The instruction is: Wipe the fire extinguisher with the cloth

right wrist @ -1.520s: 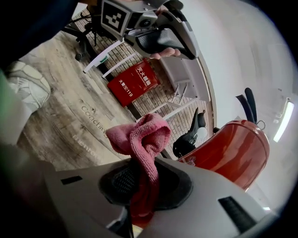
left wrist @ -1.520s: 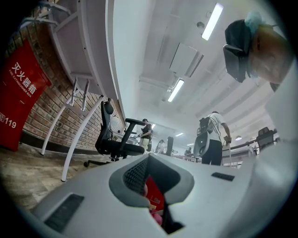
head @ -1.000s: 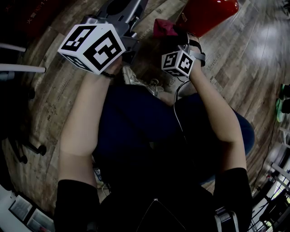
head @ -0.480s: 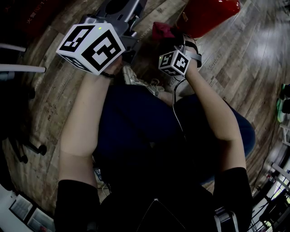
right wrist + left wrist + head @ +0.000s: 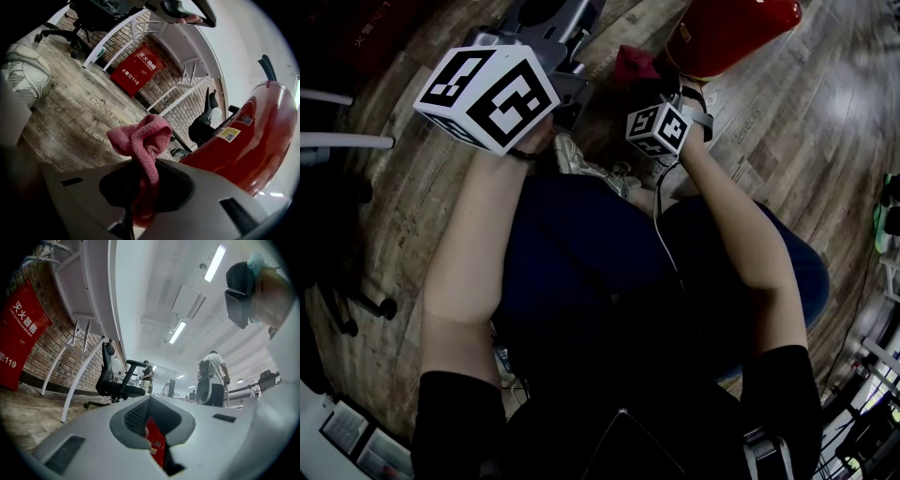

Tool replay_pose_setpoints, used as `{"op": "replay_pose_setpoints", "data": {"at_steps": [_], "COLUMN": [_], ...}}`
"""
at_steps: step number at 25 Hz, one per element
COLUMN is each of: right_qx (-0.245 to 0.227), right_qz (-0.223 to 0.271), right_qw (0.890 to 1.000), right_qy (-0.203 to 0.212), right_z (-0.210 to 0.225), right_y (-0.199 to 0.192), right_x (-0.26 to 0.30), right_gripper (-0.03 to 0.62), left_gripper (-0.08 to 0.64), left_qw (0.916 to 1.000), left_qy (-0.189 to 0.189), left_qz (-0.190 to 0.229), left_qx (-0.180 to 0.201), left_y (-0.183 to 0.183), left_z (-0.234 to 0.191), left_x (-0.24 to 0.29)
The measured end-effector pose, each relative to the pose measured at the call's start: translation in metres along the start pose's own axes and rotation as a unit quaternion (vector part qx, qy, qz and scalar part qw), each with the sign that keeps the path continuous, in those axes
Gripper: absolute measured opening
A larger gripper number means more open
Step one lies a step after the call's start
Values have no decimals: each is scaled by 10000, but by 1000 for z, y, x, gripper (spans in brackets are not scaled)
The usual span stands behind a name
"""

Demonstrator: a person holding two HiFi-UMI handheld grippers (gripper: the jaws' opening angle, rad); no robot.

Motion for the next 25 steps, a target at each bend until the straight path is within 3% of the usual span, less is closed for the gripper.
{"op": "replay_pose_setpoints", "data": {"at_steps": [7,25], "right_qx": [-109,-162], "right_qz": [-161,-547], "right_qw": [9998,9947], "right_qy": [84,859], "right_z": [-13,-46], "right_y": [-10,-36], "right_x": [12,36], "right_gripper": [71,71], "left_gripper": [14,14], "left_qw": [10000,10000], "left_qy": [15,-29], "left_qz": [-25,-69], "left_qx": [4,-47], "left_y": [0,-1], "left_z": [0,1], "left_x": [2,4]}}
Point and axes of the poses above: the fingertips, and each gripper's own axes: x forward along the fingers, z to its right, y out of its top, the point moved 8 cm from there along -x, backward along the fingers, and after that the axes turned 15 degrees about -z, right-handed, at the moved point
